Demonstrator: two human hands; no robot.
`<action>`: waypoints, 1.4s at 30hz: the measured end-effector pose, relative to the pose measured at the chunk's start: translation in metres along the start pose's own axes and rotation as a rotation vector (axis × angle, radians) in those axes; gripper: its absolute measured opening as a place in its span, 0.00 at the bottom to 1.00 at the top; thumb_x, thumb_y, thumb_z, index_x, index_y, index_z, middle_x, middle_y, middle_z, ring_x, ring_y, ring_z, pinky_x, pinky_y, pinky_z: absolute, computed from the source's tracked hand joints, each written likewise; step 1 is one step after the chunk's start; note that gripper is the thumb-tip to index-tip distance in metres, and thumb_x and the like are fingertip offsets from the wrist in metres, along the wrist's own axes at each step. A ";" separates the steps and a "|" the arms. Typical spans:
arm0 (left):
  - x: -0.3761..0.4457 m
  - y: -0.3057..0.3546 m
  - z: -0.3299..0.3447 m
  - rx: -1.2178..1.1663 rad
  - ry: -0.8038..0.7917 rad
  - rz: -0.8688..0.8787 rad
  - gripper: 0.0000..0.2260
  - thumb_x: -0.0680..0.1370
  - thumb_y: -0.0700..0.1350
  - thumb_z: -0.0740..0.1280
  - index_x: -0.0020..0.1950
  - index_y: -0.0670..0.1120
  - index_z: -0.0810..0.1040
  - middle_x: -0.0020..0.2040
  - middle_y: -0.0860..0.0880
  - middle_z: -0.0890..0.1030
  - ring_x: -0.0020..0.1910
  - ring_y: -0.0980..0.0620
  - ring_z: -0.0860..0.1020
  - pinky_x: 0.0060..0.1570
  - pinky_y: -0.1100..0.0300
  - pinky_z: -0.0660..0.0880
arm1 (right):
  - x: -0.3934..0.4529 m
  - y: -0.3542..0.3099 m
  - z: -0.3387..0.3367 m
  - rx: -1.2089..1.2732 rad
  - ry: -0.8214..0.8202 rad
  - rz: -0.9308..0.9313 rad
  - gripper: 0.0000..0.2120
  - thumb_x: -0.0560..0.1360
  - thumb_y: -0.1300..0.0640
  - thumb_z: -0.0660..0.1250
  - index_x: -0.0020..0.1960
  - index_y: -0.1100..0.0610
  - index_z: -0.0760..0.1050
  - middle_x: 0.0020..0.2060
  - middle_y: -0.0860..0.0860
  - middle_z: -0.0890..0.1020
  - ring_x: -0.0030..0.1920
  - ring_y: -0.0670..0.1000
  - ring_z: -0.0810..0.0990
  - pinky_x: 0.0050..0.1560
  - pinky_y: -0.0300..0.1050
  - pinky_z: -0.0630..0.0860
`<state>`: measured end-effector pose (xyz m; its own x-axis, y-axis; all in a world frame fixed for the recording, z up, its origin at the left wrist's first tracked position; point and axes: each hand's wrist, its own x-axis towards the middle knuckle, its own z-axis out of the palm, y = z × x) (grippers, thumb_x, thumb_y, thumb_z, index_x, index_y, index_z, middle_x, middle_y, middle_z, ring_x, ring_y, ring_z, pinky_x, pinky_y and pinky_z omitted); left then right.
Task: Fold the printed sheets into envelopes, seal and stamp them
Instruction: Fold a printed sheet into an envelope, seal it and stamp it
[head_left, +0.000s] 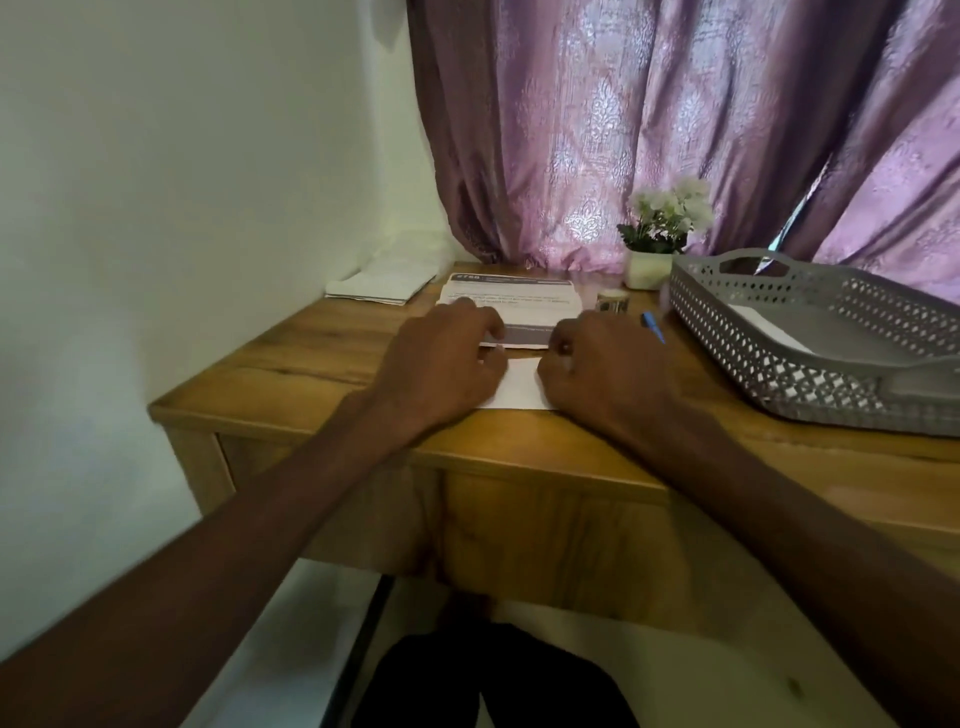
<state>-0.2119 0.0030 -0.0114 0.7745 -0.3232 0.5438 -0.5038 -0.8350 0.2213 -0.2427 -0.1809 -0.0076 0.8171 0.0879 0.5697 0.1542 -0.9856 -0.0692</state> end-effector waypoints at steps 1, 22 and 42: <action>-0.006 0.006 0.003 0.023 -0.036 0.027 0.18 0.82 0.53 0.66 0.72 0.54 0.77 0.69 0.49 0.79 0.65 0.48 0.77 0.63 0.50 0.74 | -0.006 -0.004 -0.001 0.037 0.007 -0.053 0.16 0.76 0.47 0.63 0.58 0.50 0.82 0.53 0.51 0.84 0.53 0.54 0.81 0.57 0.52 0.76; -0.044 -0.019 -0.015 0.179 -0.488 -0.206 0.30 0.86 0.63 0.44 0.86 0.51 0.48 0.86 0.51 0.48 0.85 0.50 0.49 0.81 0.44 0.47 | -0.026 0.007 -0.003 0.114 -0.582 -0.105 0.27 0.86 0.42 0.43 0.84 0.44 0.48 0.83 0.43 0.51 0.82 0.45 0.50 0.80 0.55 0.48; -0.027 -0.029 -0.049 0.055 -0.414 -0.341 0.25 0.78 0.66 0.67 0.68 0.54 0.70 0.73 0.49 0.72 0.69 0.47 0.72 0.76 0.37 0.62 | -0.044 0.011 -0.004 0.125 -0.215 0.192 0.27 0.80 0.35 0.59 0.66 0.55 0.75 0.65 0.53 0.75 0.59 0.51 0.74 0.53 0.47 0.71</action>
<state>-0.2365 0.0580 0.0069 0.9822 -0.1692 0.0814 -0.1855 -0.9417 0.2805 -0.2791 -0.1961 -0.0298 0.9348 -0.0566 0.3507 0.0416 -0.9630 -0.2662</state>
